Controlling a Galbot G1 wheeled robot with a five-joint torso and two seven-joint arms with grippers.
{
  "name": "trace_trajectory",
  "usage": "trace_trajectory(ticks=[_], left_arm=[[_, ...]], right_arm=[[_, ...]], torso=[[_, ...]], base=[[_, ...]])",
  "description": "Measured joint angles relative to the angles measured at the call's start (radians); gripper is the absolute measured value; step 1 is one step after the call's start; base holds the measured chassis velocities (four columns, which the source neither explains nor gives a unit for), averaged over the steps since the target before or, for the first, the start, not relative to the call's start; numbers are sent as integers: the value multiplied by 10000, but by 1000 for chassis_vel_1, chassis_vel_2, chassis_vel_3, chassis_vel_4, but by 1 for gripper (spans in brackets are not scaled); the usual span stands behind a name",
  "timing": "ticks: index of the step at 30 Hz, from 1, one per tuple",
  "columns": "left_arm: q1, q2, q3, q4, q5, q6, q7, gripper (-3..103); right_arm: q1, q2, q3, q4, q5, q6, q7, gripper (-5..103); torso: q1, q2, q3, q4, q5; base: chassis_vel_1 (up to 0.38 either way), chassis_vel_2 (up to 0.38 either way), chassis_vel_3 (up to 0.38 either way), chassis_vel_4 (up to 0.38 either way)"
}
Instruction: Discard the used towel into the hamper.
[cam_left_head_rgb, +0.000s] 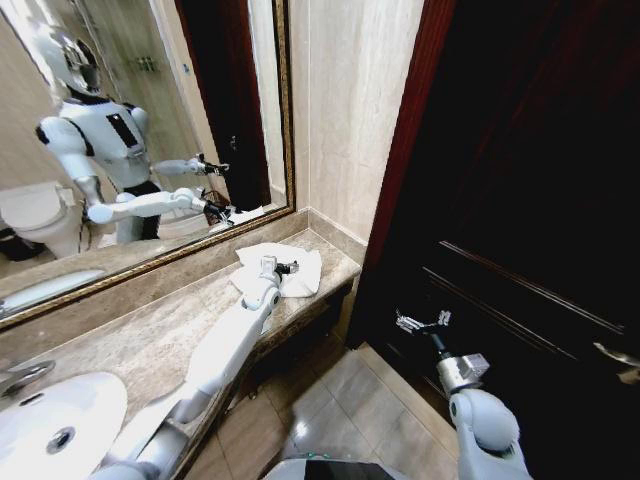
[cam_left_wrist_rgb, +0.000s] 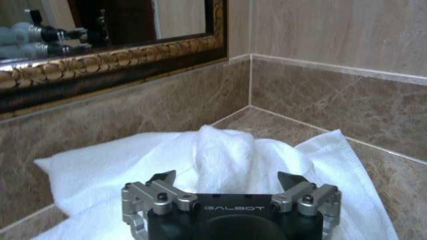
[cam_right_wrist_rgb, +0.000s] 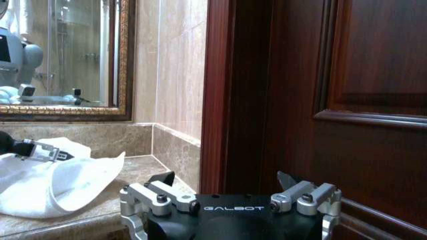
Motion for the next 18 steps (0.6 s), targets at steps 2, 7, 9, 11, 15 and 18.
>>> trace_trajectory(ticks=[2,7,9,11,15,18], left_arm=[[97,30,-83,-5,-161,-70,-60,94],[285,131,-185,-163,-132,-194,-87,82],[309,147,-208,-206,-132,-202,-87,78],[345,169,-229,-258,-141,-210,-86,70],[511,185,-296,-369,-192,-269,-73,58],[564,184,-330,-380,-195,-306,-61,54]], right_arm=[[-18,55,-25,-36,-12,85,0,100],[-114,167,-119,-76,-102,210,-10,100],[-119,182,-121,-77,-116,222,-14,100],[-123,201,-123,-76,-130,240,-17,100],[-182,251,-125,-85,-167,308,-25,100],[-229,277,-126,-140,-226,401,-34,100]], torso=[[0,0,0,0,0],[0,0,0,1,0],[-1,0,0,1,0],[-1,0,0,0,-1],[0,0,0,0,-1],[-1,0,0,0,-1]], base=[[0,0,0,0],[0,0,0,0],[0,0,0,0],[0,0,0,0],[0,0,0,0],[0,0,0,0]])
